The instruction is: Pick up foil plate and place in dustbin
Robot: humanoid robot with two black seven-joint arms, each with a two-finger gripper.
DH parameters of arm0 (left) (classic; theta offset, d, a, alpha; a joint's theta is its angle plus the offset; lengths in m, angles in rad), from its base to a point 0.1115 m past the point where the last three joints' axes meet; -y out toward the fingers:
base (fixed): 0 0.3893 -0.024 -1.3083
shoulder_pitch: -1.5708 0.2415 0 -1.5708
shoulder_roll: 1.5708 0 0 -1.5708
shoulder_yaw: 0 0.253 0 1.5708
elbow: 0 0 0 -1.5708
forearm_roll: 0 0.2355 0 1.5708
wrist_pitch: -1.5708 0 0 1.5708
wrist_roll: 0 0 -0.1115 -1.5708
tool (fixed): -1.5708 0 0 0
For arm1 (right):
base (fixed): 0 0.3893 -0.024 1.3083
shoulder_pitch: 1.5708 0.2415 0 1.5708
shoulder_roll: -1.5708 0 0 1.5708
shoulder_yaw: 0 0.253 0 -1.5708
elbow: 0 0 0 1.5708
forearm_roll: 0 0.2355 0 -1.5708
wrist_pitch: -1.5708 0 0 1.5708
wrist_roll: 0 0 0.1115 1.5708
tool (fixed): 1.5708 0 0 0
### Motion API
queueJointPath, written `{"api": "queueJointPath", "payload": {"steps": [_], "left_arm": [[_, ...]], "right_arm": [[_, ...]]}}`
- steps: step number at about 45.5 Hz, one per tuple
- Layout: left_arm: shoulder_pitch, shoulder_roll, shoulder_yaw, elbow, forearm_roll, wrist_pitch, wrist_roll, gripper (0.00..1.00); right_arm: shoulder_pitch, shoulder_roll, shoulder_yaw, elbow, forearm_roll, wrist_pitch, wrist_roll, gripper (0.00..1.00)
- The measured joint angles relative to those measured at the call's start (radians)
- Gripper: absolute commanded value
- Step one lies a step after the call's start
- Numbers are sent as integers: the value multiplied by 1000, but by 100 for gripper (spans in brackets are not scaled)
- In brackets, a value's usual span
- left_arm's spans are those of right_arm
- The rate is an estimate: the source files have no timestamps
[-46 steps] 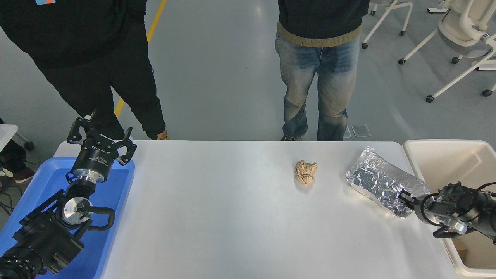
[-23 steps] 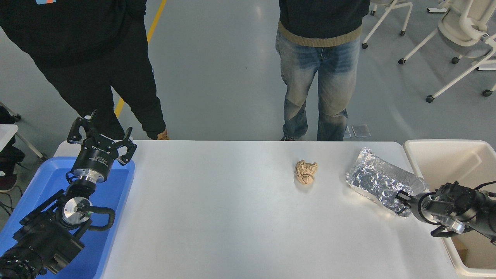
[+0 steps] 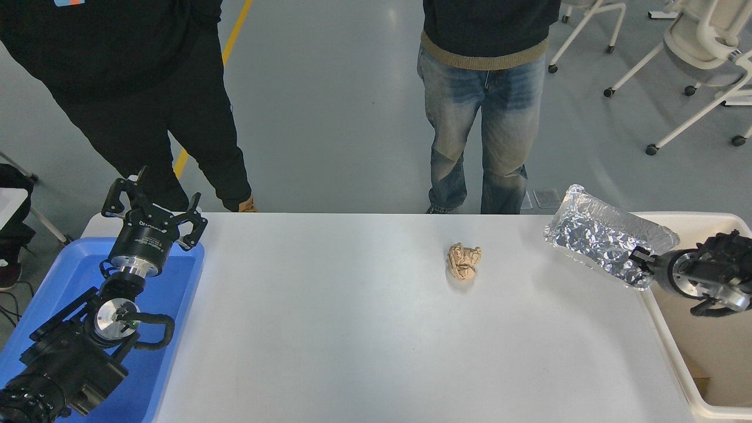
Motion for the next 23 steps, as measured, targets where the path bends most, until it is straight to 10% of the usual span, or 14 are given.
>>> {"api": "queueJointPath", "payload": {"steps": [23], "left_arm": [[0,0,0,0,0,0,0,99]], "right_arm": [[496,-75,-140,176,-7,321,0,0]]}}
